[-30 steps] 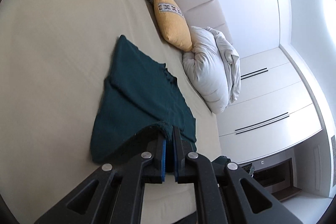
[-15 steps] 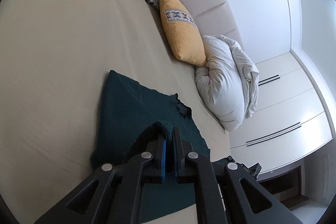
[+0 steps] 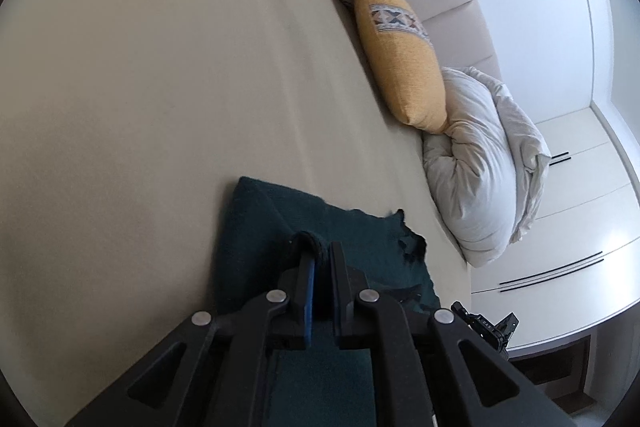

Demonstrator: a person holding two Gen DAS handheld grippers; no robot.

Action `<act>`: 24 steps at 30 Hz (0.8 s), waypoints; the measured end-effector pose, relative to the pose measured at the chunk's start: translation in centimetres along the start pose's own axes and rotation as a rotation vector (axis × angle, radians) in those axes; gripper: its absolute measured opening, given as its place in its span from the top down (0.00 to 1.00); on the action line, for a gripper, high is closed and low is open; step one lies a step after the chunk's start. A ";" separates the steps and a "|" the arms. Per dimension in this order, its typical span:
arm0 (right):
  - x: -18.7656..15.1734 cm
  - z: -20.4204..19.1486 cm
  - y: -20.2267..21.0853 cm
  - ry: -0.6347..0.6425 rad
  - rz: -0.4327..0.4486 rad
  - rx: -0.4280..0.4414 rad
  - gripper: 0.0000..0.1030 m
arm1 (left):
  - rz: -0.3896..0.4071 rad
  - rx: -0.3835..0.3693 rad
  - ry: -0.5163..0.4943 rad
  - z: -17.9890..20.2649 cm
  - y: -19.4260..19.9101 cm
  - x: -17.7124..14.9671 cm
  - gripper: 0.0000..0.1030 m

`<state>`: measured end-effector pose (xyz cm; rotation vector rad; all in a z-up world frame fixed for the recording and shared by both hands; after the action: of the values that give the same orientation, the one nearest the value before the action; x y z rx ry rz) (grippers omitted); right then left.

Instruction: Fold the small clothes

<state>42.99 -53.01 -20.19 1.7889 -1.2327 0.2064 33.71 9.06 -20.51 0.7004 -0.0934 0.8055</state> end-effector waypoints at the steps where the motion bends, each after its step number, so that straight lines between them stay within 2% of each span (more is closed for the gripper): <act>1: -0.1 0.4 -0.9 0.007 -0.015 -0.022 0.93 | -0.008 0.006 0.005 -0.5 -0.3 -0.1 0.89; 2: -0.2 0.9 -1.5 0.017 -0.024 -0.056 0.92 | -0.008 -0.004 0.007 -0.5 -0.2 -0.2 0.89; 3: -0.2 1.2 -1.6 0.020 -0.019 -0.071 0.92 | -0.005 -0.009 -0.002 -0.3 0.1 -0.2 0.83; 5: -0.4 0.7 -1.0 0.052 -0.006 -0.038 0.89 | 0.009 -0.006 -0.043 0.5 0.9 -0.2 0.66; 6: -0.6 0.4 -0.8 0.094 -0.006 -0.046 0.82 | 0.023 0.010 -0.064 0.7 1.5 -0.2 0.53; 7: -1.0 0.2 -0.4 0.150 -0.012 -0.061 0.81 | 0.034 0.020 -0.082 0.9 1.8 -0.1 0.42; 8: -1.4 -0.2 -0.2 0.220 -0.020 -0.077 0.78 | 0.046 0.029 -0.103 1.2 2.3 -0.1 0.39; 9: -1.7 -0.7 -0.1 0.267 -0.030 -0.081 0.72 | 0.054 0.035 -0.117 1.3 2.7 0.0 0.37; 10: -2.1 -1.1 0.0 0.309 -0.045 -0.083 0.67 | 0.062 0.043 -0.126 1.4 2.9 0.0 0.35; 11: -2.6 -1.7 -0.2 0.363 -0.066 -0.091 0.54 | 0.069 0.050 -0.133 1.4 3.2 0.1 0.34; 12: -3.1 -2.1 -0.4 0.400 -0.080 -0.099 0.48 | 0.072 0.057 -0.141 1.4 3.2 0.1 0.33; 15: -4.7 -2.6 -2.0 0.506 -0.143 -0.156 0.48 | 0.069 0.099 -0.202 1.4 2.9 -0.1 0.33; 17: -5.9 -3.0 -3.2 0.536 -0.172 -0.138 0.49 | 0.077 0.128 -0.277 1.8 2.5 -0.2 0.34; 19: -6.1 -3.1 -3.6 0.589 -0.144 -0.162 0.52 | 0.080 0.154 -0.337 2.1 1.8 -0.3 0.34; 20: -6.3 -3.3 -3.7 0.606 -0.135 -0.162 0.59 | 0.076 0.163 -0.357 2.2 1.4 -0.3 0.34; 22: -6.3 -3.6 -3.9 0.620 -0.126 -0.159 0.65 | 0.074 0.174 -0.385 2.3 0.9 -0.3 0.36; 23: -6.2 -3.7 -3.9 0.633 -0.112 -0.170 0.67 | 0.070 0.179 -0.404 2.5 0.5 -0.4 0.38; 24: -6.2 -3.9 -4.0 0.642 -0.104 -0.175 0.67 | 0.060 0.185 -0.422 2.6 0.1 -0.5 0.45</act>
<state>44.55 -45.74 -23.94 1.4613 -0.6741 0.5466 33.71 7.19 -18.63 1.0407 -0.4269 0.7191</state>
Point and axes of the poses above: each gripper's, at about its wrist camera, not at the fingertips, and y roughly against the way its jaws point, z to its right, x to its top, the point moved 10 cm from there along -y, roughly the way its jaws point, and after that the axes turned 10 degrees about z, right-handed, at the moved point
